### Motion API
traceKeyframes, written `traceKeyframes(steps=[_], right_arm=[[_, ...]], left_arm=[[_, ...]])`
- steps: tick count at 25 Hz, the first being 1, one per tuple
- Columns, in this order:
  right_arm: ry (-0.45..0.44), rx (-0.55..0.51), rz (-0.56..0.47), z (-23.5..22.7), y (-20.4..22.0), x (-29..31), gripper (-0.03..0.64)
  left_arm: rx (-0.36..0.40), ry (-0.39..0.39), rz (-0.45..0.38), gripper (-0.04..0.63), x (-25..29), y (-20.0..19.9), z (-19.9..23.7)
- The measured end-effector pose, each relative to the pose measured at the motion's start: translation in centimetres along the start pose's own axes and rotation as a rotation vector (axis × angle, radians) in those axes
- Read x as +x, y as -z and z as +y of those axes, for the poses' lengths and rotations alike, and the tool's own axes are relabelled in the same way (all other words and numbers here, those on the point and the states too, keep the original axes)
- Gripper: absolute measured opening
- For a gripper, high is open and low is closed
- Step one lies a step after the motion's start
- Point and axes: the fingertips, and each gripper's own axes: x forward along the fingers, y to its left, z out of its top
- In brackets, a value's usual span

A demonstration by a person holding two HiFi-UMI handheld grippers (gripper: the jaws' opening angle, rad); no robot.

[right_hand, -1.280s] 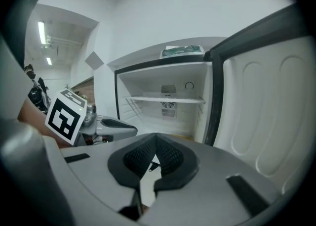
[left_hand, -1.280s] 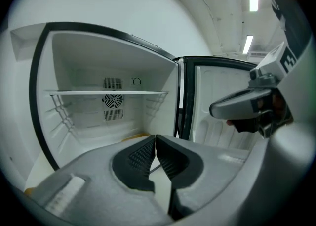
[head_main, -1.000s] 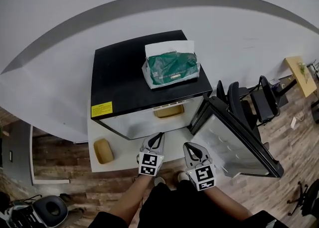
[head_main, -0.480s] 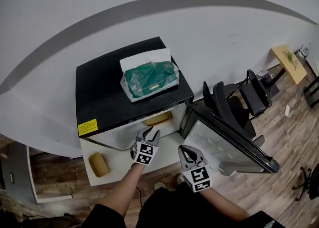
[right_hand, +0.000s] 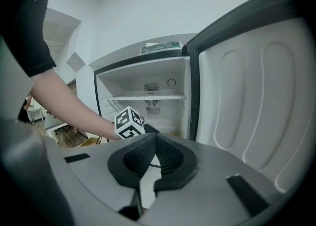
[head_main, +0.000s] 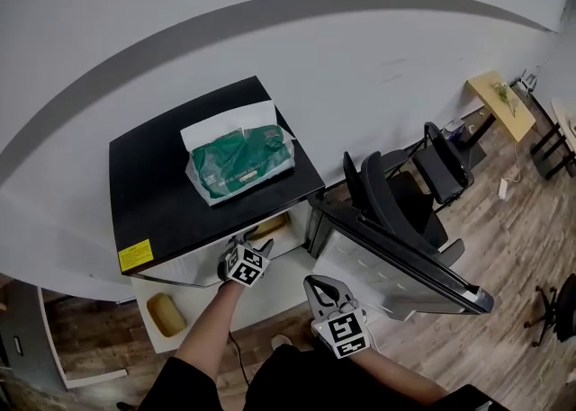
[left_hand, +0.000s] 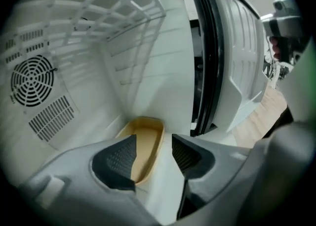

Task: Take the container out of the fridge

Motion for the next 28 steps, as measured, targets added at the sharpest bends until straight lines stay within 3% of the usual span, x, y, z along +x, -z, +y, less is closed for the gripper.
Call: traceKeyframes(steps=[7,15,22,28], right_arm=[[0.053,-0.005,0.023,-1.7,0.4,-0.6,0.000],[0.085,0.013,0.074,-3.1,2.4,-2.0,-0.002],[0.120,0.028,0.102,-4.0,3.8,-3.0,-0.002],[0.148,0.042,0.101,-4.5,4.1,-3.8,-0.002]], left_arm=[[0.161,0.083,0.079,0.222,3.7,1.0,-0.3],[0.150,0.181,0.177,0.222,6.7,4.1,-0.7],[0.356,0.233,0.254,0.215,7.8,4.6,-2.0],[0.336,0.260,0.275,0.181,8.2,4.7,-2.4]])
